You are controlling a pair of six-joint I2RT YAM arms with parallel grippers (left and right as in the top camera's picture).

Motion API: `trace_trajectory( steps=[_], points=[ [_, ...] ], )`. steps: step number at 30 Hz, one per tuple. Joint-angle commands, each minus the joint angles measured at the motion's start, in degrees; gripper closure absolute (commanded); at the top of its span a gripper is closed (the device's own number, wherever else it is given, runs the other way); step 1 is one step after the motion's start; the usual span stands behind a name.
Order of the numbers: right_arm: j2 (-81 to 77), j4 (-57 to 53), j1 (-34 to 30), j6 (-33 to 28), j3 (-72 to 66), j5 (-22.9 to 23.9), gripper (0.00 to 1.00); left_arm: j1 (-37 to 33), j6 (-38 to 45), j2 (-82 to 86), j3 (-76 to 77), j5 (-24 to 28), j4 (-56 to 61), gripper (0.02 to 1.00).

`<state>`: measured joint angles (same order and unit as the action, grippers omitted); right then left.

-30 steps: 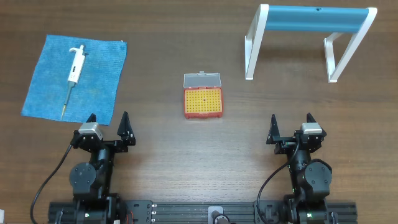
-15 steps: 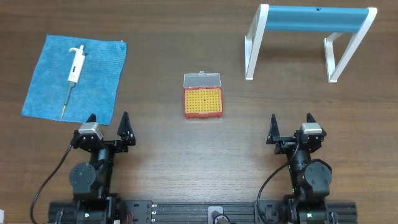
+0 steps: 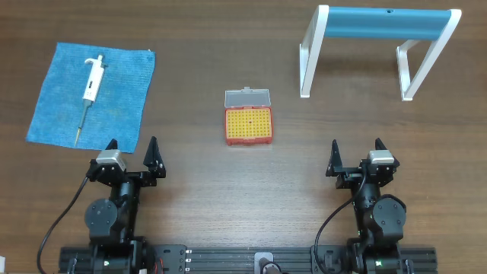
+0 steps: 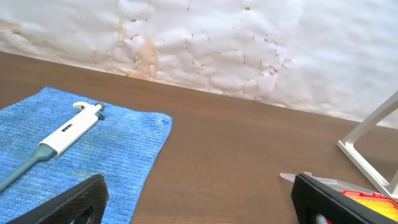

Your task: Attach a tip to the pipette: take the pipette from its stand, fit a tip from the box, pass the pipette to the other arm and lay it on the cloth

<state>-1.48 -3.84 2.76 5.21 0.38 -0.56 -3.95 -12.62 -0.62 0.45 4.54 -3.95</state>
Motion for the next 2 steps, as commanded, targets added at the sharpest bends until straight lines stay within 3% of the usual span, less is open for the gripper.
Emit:
trace_trajectory(
  steps=[1, 2],
  points=[
    [0.55, -0.37, 0.44, -0.83, -0.11, 1.14, 0.027, 0.22, 0.94, 0.42, -0.13, 0.22, -0.35, 0.062],
    [0.55, -0.37, 0.44, -0.83, -0.11, 1.14, 0.025, 0.22, 0.94, 0.42, -0.13, 0.22, -0.35, 0.064]
  ],
)
